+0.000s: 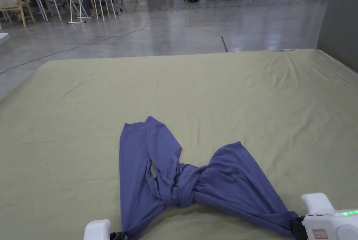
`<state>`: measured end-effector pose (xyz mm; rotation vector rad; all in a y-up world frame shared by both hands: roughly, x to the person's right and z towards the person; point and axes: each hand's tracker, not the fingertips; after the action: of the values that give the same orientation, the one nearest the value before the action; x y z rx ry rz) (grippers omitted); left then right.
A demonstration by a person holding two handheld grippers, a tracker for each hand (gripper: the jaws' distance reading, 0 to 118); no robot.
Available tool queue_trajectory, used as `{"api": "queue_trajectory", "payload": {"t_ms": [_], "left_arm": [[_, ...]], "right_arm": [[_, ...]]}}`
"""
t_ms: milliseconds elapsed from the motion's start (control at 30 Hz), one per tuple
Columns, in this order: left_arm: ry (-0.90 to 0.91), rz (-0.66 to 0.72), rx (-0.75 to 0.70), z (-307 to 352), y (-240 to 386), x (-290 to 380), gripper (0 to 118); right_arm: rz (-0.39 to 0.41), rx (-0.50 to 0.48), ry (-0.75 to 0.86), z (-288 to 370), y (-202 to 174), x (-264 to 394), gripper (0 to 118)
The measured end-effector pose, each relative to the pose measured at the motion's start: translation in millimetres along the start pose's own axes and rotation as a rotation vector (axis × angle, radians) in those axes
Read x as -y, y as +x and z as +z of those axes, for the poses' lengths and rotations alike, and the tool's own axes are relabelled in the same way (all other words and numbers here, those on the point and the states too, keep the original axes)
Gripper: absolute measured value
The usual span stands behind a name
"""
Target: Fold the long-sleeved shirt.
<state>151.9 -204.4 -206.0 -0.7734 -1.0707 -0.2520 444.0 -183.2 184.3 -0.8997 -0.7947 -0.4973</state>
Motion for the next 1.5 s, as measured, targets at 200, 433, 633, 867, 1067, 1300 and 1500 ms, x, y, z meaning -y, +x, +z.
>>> {"api": "queue_trajectory", "payload": {"t_ms": [200,433,633,867,1067,1300,1500], "left_arm": [[-0.02,0.056,-0.003,12.6,-2.9,-16.0,115],[0.074,0.056,0.012,59.5,-5.1,-47.3,1],[0.049,0.04,0.04,50.1,0.1,-47.2,0],[0.048,0.003,0.1,12.3,28.6,-98.6,10],[-0.096,-0.02,0.101,-76.0,66.0,-150.6,92],[-0.247,-0.118,0.016,-160.4,97.5,-165.4,91],[-0.335,-0.172,-0.057,-195.6,96.3,-167.5,3]], "right_arm": [[-0.042,0.005,-0.003,13.2,0.0,-8.5,118],[-0.083,0.023,0.182,65.1,9.5,-22.7,7],[-0.108,0.017,0.133,71.6,-4.3,-14.6,2],[-0.131,-0.029,0.065,58.9,-3.3,-27.0,2],[-0.121,-0.045,0.052,29.4,11.4,-42.3,2],[-0.088,-0.029,0.039,18.5,9.8,-32.6,2],[-0.055,-0.01,0.023,10.3,12.7,-43.8,2]]}}
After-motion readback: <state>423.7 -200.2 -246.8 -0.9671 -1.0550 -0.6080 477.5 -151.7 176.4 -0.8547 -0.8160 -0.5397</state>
